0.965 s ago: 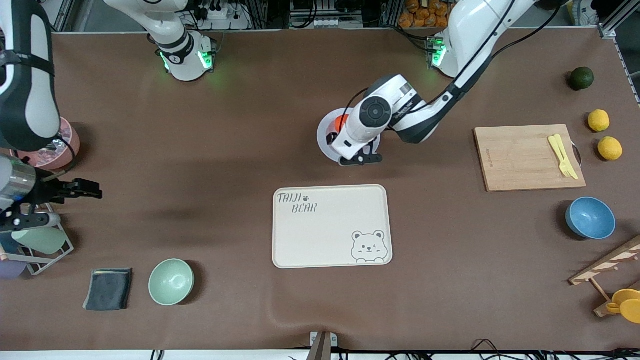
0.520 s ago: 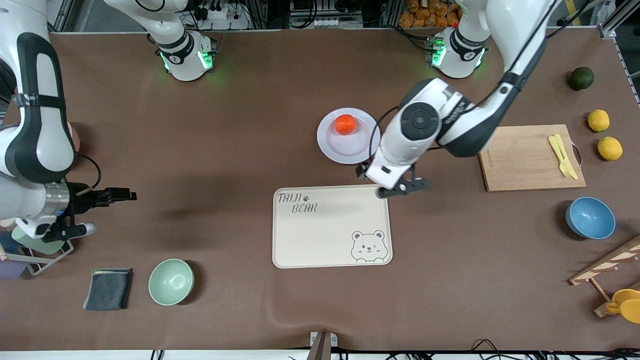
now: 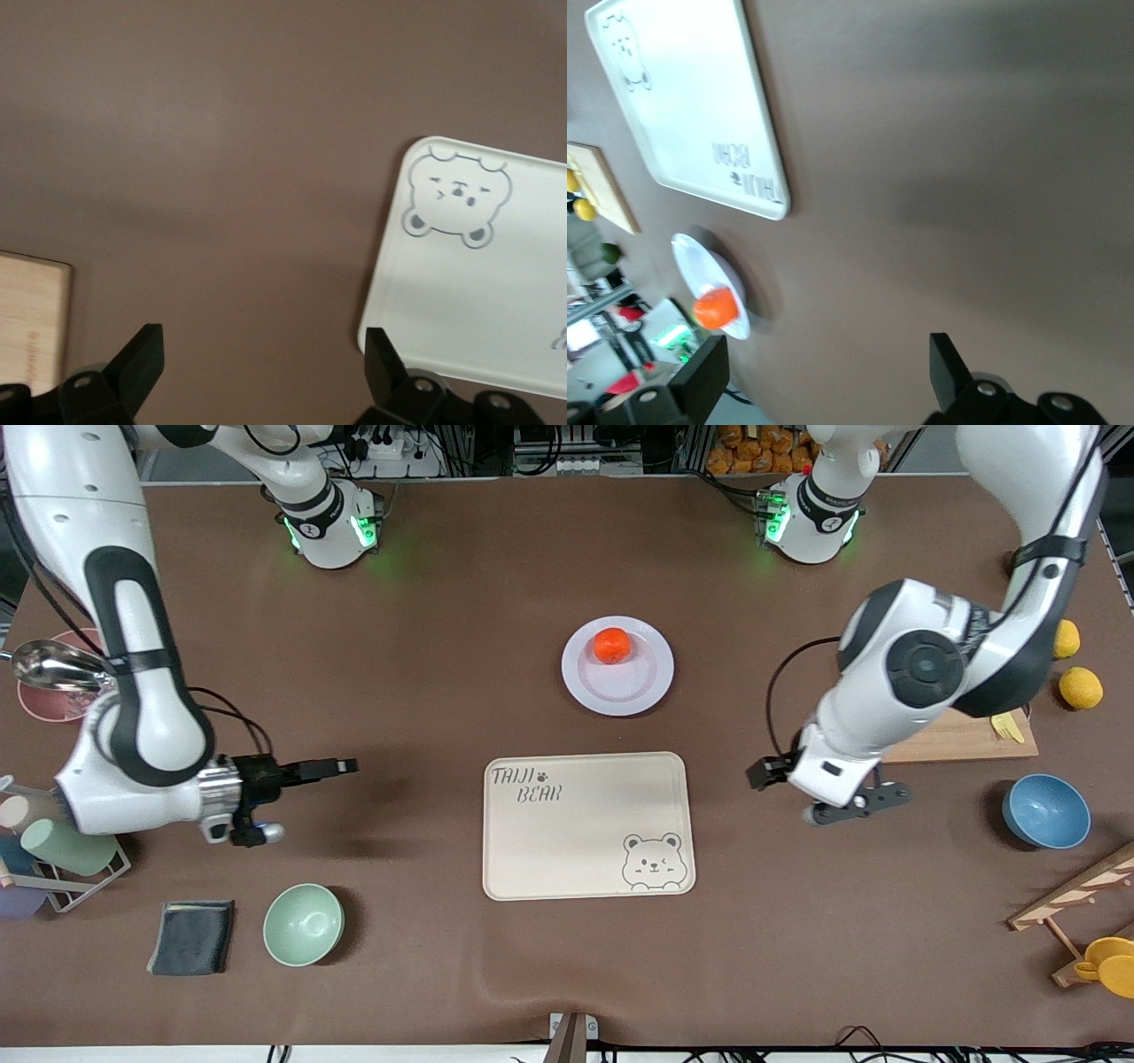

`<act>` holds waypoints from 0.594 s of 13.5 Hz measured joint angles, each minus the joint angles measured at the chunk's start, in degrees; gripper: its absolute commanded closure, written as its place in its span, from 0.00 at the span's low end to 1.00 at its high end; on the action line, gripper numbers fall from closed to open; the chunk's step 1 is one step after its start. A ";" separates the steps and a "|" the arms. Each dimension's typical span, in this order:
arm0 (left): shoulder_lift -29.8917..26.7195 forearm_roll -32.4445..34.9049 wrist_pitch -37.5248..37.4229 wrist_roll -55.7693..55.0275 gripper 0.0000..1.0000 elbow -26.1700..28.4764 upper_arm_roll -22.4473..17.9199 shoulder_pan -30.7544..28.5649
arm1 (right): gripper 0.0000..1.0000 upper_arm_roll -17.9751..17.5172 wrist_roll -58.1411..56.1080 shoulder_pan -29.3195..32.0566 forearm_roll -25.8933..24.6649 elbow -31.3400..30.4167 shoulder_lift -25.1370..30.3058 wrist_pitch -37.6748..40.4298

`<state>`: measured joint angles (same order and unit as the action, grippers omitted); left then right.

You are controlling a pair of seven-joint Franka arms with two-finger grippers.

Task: Place orange and plate with both arms
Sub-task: 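Reach the right gripper to the plate rim while the left gripper withdraws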

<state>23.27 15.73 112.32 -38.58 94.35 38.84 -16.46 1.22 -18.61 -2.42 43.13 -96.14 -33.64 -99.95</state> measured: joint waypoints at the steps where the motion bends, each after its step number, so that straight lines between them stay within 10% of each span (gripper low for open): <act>1: -0.71 -0.01 -1.48 2.93 0.00 -0.01 0.04 -1.22 | 0.00 -0.06 -0.14 -1.81 3.29 -2.28 -0.28 -2.05; 5: -3.66 -2.35 -7.54 15.21 0.00 -0.02 -1.65 -2.01 | 0.05 -0.23 -3.42 -10.03 14.95 -9.94 -0.79 -10.10; 8: -9.23 -9.84 -11.31 26.97 0.00 -0.03 -16.66 6.75 | 0.08 -0.25 -5.38 -14.30 20.52 -12.90 -1.21 -11.93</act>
<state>14.05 5.89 101.01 -11.61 94.32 22.18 -9.71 0.96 -24.00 -16.72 63.65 -109.04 -34.85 -111.87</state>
